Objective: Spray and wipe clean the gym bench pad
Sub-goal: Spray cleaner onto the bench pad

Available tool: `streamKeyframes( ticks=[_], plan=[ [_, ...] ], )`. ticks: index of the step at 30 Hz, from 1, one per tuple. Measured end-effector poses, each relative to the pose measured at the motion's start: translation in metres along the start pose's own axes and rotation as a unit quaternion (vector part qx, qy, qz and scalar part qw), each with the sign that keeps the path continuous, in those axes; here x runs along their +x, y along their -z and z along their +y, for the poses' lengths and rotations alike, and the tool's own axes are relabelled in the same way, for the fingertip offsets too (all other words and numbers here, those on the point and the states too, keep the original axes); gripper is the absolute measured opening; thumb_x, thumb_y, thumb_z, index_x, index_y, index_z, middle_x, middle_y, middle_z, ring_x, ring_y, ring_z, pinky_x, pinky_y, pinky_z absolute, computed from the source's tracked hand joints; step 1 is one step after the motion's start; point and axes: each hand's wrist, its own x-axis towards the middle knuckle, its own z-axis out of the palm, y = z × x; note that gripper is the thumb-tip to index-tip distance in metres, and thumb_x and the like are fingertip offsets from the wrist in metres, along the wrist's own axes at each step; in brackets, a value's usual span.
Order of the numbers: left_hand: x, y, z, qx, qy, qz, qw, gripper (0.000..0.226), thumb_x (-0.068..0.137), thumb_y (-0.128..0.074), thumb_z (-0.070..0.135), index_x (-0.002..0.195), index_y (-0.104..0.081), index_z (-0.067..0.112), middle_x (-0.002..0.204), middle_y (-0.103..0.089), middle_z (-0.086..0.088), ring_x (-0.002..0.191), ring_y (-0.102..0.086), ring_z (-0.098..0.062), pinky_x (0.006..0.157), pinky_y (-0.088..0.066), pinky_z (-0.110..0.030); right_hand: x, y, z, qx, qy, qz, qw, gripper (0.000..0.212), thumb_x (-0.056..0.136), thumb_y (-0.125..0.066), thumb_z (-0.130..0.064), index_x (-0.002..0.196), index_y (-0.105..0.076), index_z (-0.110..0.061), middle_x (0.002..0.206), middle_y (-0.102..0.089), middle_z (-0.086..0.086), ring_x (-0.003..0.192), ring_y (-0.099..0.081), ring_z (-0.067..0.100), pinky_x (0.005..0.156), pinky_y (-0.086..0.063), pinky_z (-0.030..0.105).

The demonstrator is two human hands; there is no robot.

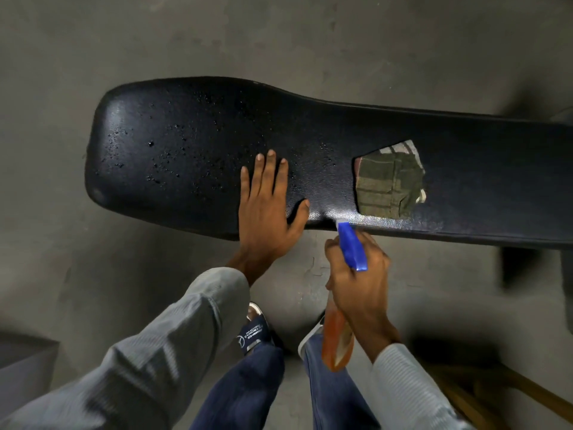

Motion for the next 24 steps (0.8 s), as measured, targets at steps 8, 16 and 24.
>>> streamKeyframes(
  ticks=[8,16,24],
  plan=[
    [0.002,0.009,0.033,-0.077,0.029,0.007,0.997,0.079,0.100,-0.050,0.053,0.162,-0.042,0.004,0.172,-0.034,-0.017,0.163,-0.025,-0.034,0.135,-0.009,-0.056,0.011,0.027,-0.003,0.012,-0.007,0.046,0.999,0.021,0.092,-0.063,-0.032,0.080,-0.057,-0.017,0.077,-0.054,-0.002,0.069,-0.061,0.036,0.067,-0.057,0.062],
    [0.003,0.002,0.105,-0.175,-0.018,0.030,0.984,0.068,0.085,-0.059,0.033,0.146,-0.058,0.003,0.158,-0.053,-0.016,0.153,-0.045,-0.034,0.133,-0.017,-0.059,0.029,0.087,-0.010,-0.005,0.011,0.109,0.994,0.024,0.094,-0.064,-0.031,0.078,-0.058,-0.014,0.074,-0.056,0.001,0.068,-0.062,0.028,0.071,-0.054,0.053],
    [-0.016,0.007,0.186,-0.291,-0.113,-0.064,0.948,0.085,0.077,-0.062,0.028,0.159,-0.046,0.010,0.164,-0.048,-0.009,0.157,-0.039,-0.032,0.127,-0.038,-0.054,0.051,0.176,-0.016,0.033,0.076,0.238,0.968,0.021,0.099,-0.066,-0.021,0.082,-0.059,-0.013,0.079,-0.056,0.009,0.065,-0.063,0.042,0.062,-0.052,0.056]
  ],
)
